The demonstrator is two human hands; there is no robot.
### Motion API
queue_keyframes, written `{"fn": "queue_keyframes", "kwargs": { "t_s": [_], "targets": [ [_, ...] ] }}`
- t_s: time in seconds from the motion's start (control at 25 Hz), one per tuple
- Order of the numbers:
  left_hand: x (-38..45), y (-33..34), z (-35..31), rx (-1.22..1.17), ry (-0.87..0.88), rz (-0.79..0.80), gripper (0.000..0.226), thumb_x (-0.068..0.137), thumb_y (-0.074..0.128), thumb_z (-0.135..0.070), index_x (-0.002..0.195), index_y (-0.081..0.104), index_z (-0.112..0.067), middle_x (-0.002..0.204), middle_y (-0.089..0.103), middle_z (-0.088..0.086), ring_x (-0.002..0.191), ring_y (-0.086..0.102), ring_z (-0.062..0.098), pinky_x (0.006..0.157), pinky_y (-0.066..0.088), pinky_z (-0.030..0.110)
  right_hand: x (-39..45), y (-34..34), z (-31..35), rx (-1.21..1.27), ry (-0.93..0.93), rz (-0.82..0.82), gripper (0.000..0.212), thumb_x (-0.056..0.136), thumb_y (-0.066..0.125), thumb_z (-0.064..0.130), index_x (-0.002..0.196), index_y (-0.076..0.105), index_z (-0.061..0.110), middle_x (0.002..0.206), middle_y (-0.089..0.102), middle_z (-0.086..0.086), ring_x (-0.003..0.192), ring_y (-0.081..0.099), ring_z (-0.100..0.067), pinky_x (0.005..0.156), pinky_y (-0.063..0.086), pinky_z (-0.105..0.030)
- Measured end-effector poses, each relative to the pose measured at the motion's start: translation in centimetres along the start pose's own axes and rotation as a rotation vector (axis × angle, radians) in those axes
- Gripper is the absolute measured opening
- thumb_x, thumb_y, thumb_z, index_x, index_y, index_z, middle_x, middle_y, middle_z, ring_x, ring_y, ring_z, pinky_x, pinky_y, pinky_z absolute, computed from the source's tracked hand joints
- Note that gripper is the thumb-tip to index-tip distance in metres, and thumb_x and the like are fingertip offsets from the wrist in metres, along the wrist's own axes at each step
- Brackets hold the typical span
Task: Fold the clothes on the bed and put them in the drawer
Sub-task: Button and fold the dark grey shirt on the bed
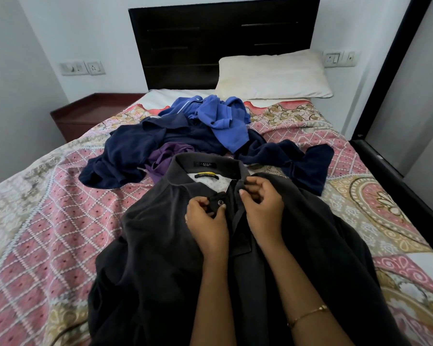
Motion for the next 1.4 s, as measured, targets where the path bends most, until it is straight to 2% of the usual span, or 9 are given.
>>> {"fn": "queue_keyframes", "kwargs": {
  "t_s": [0.08, 0.12, 0.32, 0.48, 0.64, 0.84, 1.12, 1.28, 1.4],
  "targets": [
    [0.2, 0.6, -0.1, 0.189, 0.054, 0.024, 0.019, 0.078, 0.073, -0.011, 0.094, 0.063, -0.01, 0.1, 0.057, 0.009, 0.098, 0.056, 0.028, 0.086, 0.047, 0.035, 0.2, 1.1, 0.4, -0.085, -0.072, 0.041, 0.02, 0.082, 0.064, 0.0, 0.1, 0.063, 0.009, 0.082, 0.061, 0.008, 0.074, 0.058, 0.003, 0.069, 0.047, -0.007],
    [0.2, 0.8, -0.3, 0.288, 0.079, 0.051, 0.021, 0.08, 0.071, -0.014, 0.099, 0.066, -0.006, 0.105, 0.057, 0.012, 0.102, 0.053, 0.028, 0.091, 0.043, 0.035, 0.2, 1.5, 0.1, -0.11, -0.084, 0.058, 0.02, 0.082, 0.065, 0.0, 0.099, 0.063, 0.008, 0.082, 0.062, 0.007, 0.074, 0.057, 0.004, 0.069, 0.046, -0.005],
    [0.3, 1.1, -1.3, 0.508, 0.198, 0.075, 0.024, 0.088, 0.062, -0.019, 0.11, 0.067, -0.012, 0.117, 0.055, 0.008, 0.111, 0.047, 0.023, 0.084, 0.037, 0.026, 0.1, 1.5, -2.1, -0.048, 0.044, 0.092, 0.02, 0.081, 0.066, 0.001, 0.089, 0.057, 0.016, 0.08, 0.061, 0.006, 0.074, 0.058, 0.004, 0.067, 0.047, -0.005],
    [0.0, 1.4, -1.8, 0.323, 0.247, 0.09, 0.013, 0.087, 0.062, -0.013, 0.098, 0.067, -0.008, 0.103, 0.061, 0.008, 0.099, 0.054, 0.021, 0.08, 0.039, 0.026, 0.2, 1.1, -2.3, 0.048, 0.084, 0.073, 0.019, 0.082, 0.065, 0.0, 0.086, 0.057, 0.016, 0.078, 0.06, 0.01, 0.073, 0.059, 0.002, 0.065, 0.047, -0.006],
    [0.6, 1.5, -3.0, 0.079, 0.238, 0.207, 0.007, 0.085, 0.064, -0.01, 0.085, 0.061, -0.017, 0.091, 0.062, 0.0, 0.075, 0.053, 0.005, 0.068, 0.041, 0.014, 0.1, 0.3, -1.6, 0.135, 0.05, -0.01, 0.02, 0.083, 0.064, 0.0, 0.086, 0.057, 0.019, 0.079, 0.061, 0.01, 0.07, 0.06, 0.003, 0.065, 0.048, -0.009],
    [0.6, 1.8, -3.1, -0.051, 0.172, 0.334, 0.008, 0.085, 0.065, -0.009, 0.087, 0.064, -0.017, 0.085, 0.065, -0.002, 0.078, 0.059, 0.007, 0.069, 0.048, 0.014, -0.3, 0.3, -0.3, 0.127, -0.05, -0.013, 0.018, 0.083, 0.064, 0.001, 0.084, 0.058, 0.018, 0.079, 0.062, 0.01, 0.071, 0.06, 0.006, 0.067, 0.047, -0.009],
    [0.6, 1.6, -2.5, -0.155, 0.093, 0.292, 0.015, 0.085, 0.065, -0.006, 0.083, 0.066, -0.021, 0.079, 0.066, -0.007, 0.074, 0.06, 0.002, 0.066, 0.049, 0.009, -0.3, 1.0, -0.4, 0.157, -0.051, 0.104, 0.031, 0.085, 0.06, -0.002, 0.08, 0.055, 0.028, 0.08, 0.061, 0.011, 0.075, 0.059, 0.007, 0.071, 0.047, -0.009],
    [0.9, 1.4, -2.1, -0.168, 0.081, 0.277, 0.021, 0.085, 0.064, -0.003, 0.079, 0.067, -0.023, 0.081, 0.069, -0.004, 0.078, 0.064, 0.007, 0.074, 0.052, 0.019, -0.3, 1.7, -1.0, 0.175, 0.003, 0.198, 0.027, 0.088, 0.057, 0.001, 0.084, 0.058, 0.028, 0.085, 0.064, 0.009, 0.079, 0.061, 0.004, 0.073, 0.049, -0.011],
    [1.1, 1.9, -1.4, -0.205, 0.034, 0.321, 0.025, 0.086, 0.061, 0.0, 0.078, 0.066, -0.023, 0.083, 0.07, 0.005, 0.08, 0.066, 0.018, 0.075, 0.054, 0.028, -0.3, 1.8, -1.5, 0.225, 0.053, 0.218, 0.022, 0.092, 0.051, 0.003, 0.087, 0.063, 0.021, 0.094, 0.067, -0.005, 0.082, 0.063, -0.003, 0.074, 0.05, -0.015]
  ]
}}
Point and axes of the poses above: each hand's wrist, its own x-axis towards the middle knuckle, its own y-axis out of the palm, z = x × y, the point moved 7 cm from there along x, towards the middle knuckle
